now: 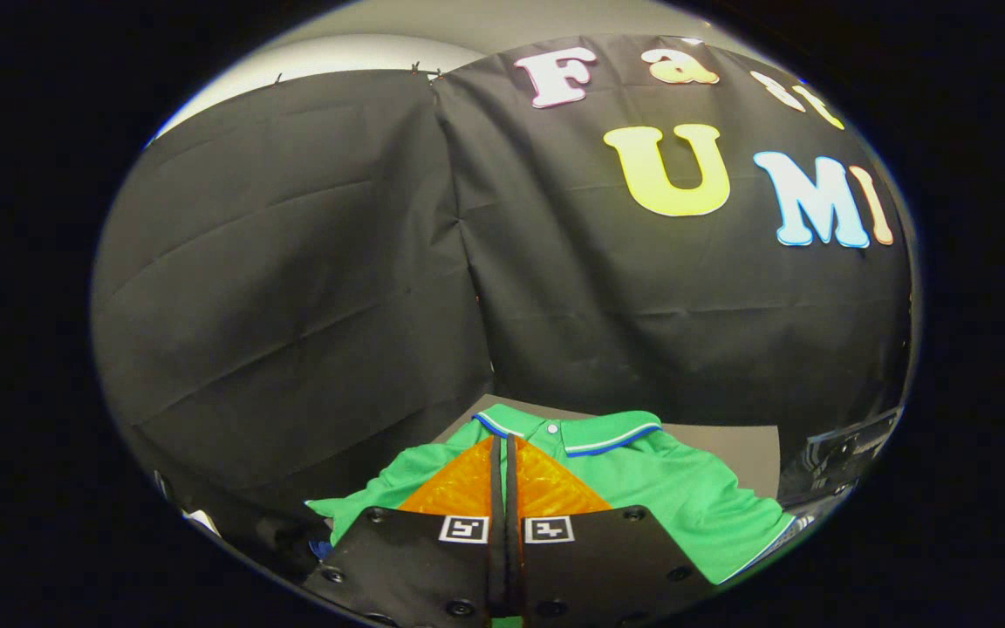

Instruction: Put the clothes into the washing machine and then close the washing machine lid.

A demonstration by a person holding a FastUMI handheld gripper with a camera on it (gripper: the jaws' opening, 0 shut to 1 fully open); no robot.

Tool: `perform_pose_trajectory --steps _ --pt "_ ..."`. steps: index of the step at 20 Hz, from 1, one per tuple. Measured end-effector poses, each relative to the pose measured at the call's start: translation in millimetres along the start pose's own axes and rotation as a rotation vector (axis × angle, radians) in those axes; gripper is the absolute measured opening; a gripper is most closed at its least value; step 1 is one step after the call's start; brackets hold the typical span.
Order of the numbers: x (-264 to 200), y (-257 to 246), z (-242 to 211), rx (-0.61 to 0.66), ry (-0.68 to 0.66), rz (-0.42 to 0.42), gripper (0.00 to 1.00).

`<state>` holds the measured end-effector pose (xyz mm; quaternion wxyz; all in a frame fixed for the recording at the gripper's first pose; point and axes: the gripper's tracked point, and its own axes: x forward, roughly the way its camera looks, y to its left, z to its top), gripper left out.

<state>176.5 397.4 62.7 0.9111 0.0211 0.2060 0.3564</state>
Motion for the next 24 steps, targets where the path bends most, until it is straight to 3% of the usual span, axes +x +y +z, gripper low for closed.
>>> perform_pose_trajectory --steps 4,8,20,24 --pt "-1 -10 -2 -0.038 -0.002 -0.042 0.02" --pt "7 -14 -29 -0.04 0.068 -0.065 0.97" --pt "28 -9 -111 -0.07 0.34 -0.048 0.98" --pt "33 -6 -112 -0.126 0.328 -0.063 0.98"
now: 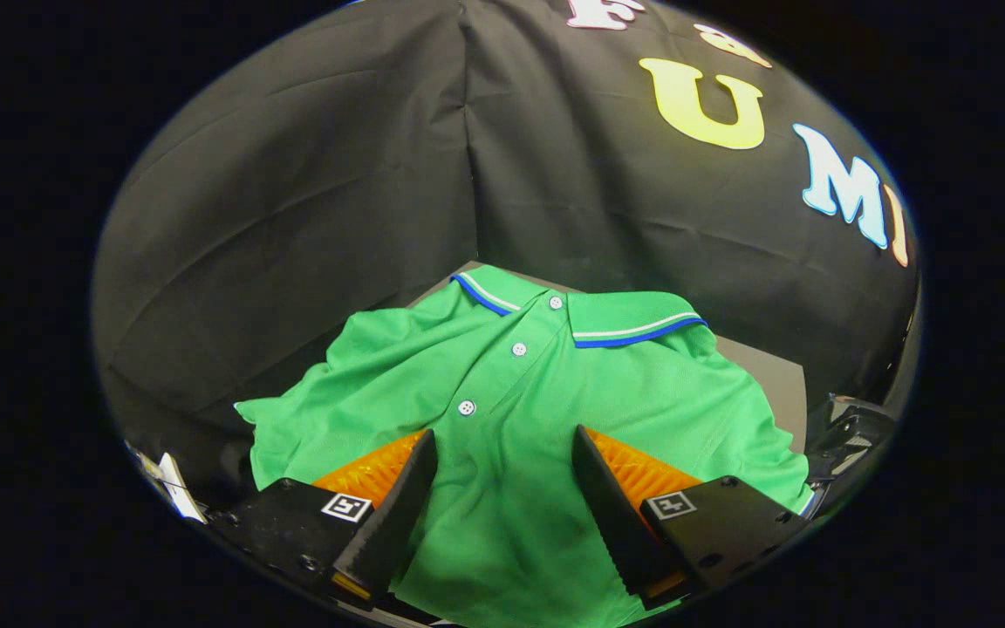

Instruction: Put the clothes into the washing machine and then close the washing machine lid.

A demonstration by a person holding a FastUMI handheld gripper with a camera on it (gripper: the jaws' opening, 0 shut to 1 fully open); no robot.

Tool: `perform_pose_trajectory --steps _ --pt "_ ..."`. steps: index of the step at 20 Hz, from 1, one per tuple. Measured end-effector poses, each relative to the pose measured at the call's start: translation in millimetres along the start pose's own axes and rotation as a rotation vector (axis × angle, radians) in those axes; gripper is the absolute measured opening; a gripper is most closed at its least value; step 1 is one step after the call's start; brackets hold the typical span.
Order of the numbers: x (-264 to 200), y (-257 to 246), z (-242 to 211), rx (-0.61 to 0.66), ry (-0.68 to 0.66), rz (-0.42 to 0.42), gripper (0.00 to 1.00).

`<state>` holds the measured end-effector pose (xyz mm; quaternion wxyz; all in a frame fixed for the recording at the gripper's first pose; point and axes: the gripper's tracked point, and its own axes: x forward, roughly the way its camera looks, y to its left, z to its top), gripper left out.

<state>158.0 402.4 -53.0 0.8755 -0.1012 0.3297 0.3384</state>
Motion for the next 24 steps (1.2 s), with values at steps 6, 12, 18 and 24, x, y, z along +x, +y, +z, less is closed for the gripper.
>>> perform_pose_trajectory --steps 6,12,18,24 --pt "7 14 1 0.127 -0.07 0.126 0.24" --pt "5 10 2 0.083 -0.099 0.079 0.02" --pt "-26 6 26 0.126 -0.204 0.118 0.01" --pt "-64 2 51 0.191 -0.317 0.177 0.01"
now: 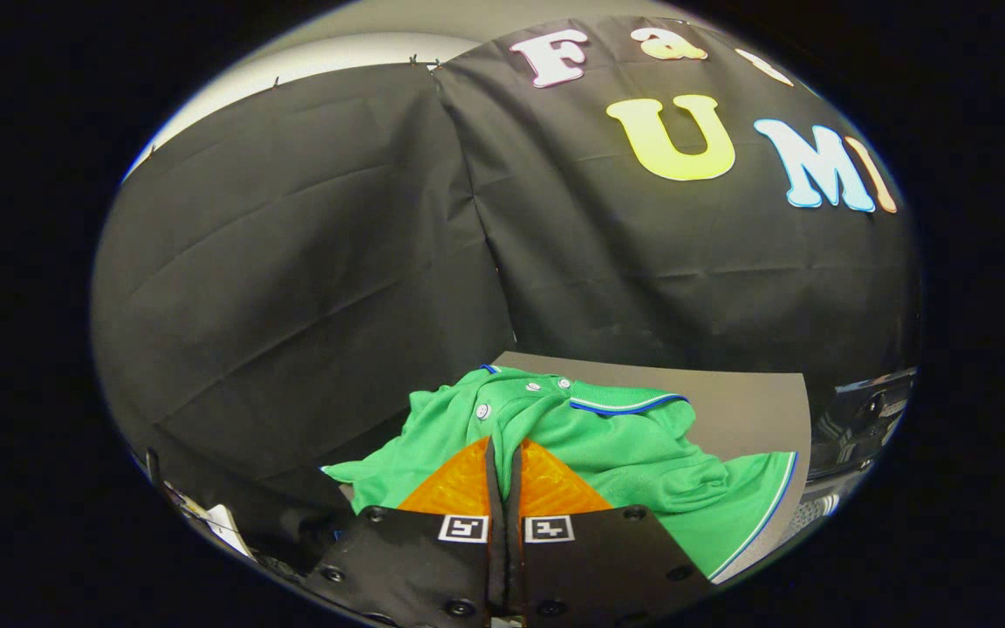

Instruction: Put the clothes into the washing machine and then close the washing machine lid.

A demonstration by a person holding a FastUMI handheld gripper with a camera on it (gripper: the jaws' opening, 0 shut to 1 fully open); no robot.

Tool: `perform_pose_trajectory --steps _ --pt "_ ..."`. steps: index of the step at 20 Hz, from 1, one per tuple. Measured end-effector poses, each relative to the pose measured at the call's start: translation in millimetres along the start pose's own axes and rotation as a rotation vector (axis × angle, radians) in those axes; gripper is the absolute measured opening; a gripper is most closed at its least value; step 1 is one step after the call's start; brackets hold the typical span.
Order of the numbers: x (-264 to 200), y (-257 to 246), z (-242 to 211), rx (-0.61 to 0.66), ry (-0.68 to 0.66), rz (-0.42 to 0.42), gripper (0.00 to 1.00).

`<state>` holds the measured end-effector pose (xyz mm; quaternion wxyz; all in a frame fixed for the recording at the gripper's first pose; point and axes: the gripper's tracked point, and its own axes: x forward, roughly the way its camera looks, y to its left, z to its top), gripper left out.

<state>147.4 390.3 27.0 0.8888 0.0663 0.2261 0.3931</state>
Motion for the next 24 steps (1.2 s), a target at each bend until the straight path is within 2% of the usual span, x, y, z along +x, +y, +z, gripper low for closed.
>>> perform_pose_trajectory --steps 9,18,24 --pt "-57 -30 33 0.056 -0.098 0.009 0.02" --pt "-129 -104 53 0.074 -0.179 -0.098 0.01" --pt "-178 -158 46 0.111 -0.205 -0.18 0.01"
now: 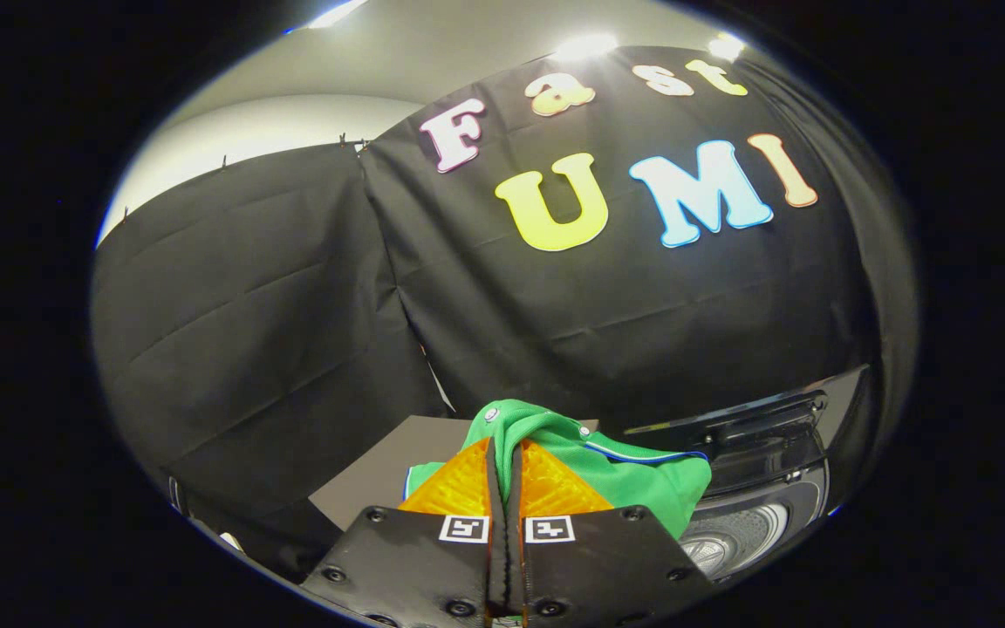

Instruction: Put the clothes into the washing machine and then close the washing machine lid.

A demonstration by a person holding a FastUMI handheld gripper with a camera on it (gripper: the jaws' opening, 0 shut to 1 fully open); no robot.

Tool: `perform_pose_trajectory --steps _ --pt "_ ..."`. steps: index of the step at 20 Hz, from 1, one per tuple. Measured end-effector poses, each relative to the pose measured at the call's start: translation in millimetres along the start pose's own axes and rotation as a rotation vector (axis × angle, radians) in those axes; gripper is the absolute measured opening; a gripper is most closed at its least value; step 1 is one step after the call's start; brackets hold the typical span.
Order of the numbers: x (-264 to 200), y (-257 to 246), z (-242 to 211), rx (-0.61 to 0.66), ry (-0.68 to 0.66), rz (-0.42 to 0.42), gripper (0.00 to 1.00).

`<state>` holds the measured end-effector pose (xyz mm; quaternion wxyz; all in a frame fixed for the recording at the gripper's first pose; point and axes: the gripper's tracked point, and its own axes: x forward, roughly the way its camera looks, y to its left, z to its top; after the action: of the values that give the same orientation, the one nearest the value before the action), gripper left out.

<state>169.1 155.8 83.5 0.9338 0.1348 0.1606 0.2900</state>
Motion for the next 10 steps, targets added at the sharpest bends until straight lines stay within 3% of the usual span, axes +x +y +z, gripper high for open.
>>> perform_pose_trajectory --steps 10 --pt "-50 -76 14 0.025 -0.041 -0.1 0.01"
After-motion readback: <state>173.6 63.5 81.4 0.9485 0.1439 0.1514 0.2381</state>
